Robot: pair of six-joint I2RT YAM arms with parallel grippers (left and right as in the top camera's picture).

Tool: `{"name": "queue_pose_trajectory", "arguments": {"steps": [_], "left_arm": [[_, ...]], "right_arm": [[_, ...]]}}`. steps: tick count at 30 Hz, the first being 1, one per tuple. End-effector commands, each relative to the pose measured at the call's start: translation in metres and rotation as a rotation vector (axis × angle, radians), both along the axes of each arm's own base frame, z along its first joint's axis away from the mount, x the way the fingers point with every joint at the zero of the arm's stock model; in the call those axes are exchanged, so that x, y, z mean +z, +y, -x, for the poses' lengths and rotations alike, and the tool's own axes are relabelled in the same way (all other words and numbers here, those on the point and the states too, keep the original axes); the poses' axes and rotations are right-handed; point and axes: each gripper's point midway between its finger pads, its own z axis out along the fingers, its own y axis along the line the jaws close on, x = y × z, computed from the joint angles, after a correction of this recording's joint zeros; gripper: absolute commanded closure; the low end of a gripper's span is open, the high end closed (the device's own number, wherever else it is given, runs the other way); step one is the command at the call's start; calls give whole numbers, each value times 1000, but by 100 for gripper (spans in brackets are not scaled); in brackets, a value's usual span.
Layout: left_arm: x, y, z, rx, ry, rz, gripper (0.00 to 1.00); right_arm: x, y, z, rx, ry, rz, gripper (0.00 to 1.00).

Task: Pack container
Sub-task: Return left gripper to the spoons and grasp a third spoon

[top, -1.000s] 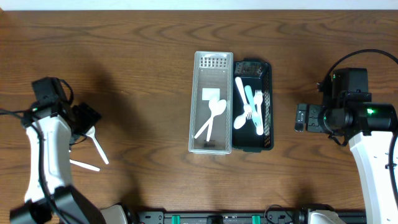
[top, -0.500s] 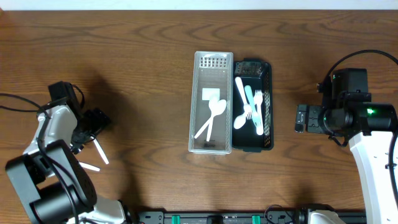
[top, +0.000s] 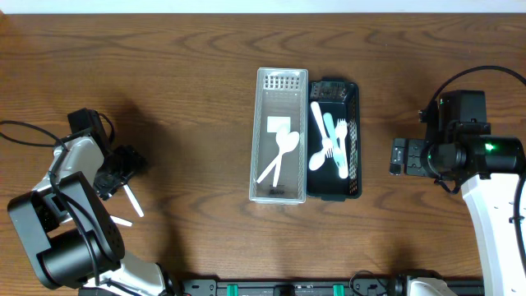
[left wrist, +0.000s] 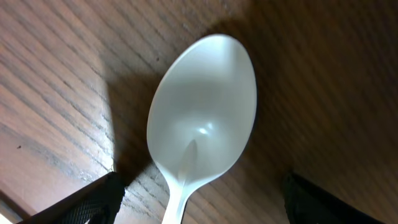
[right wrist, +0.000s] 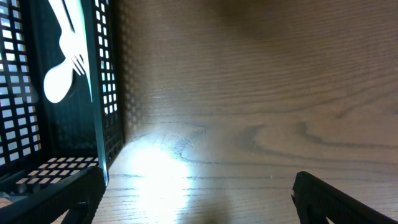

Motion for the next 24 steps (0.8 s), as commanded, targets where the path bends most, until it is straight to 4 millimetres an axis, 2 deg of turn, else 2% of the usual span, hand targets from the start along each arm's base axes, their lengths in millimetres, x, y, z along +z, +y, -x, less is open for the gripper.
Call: {"name": "queue_pose_trajectory", "arguments": {"steps": [1,4,9,11,14,16,21,24], "left_arm": [[-11,-1,8,-2,39,8,17],[-13,-2,11,-2,45,11,26],[-14,-4,14,-2,55,15,64],[-14,-4,14,-2,59,17,74],[-14,-4,15,-2,61,17,81],[-14,-4,15,-2,60,17,92],[-13,-4,14,-5,55,15,94],[-1,-10,9,-29,34,5,94]], "right_arm": [[1,-2,1,-1,-4,-1,1],[1,-2,0,-1,-4,-1,1],[1,-1,0,-1,-4,-1,1],[1,-1,0,-1,-4,-1,1],[1,-2,0,-1,-4,-1,1],[1,-1,0,-1,-4,-1,1],[1,-1,0,-1,-5,-1,1],[1,-1,0,-1,-6,-1,1]]}}
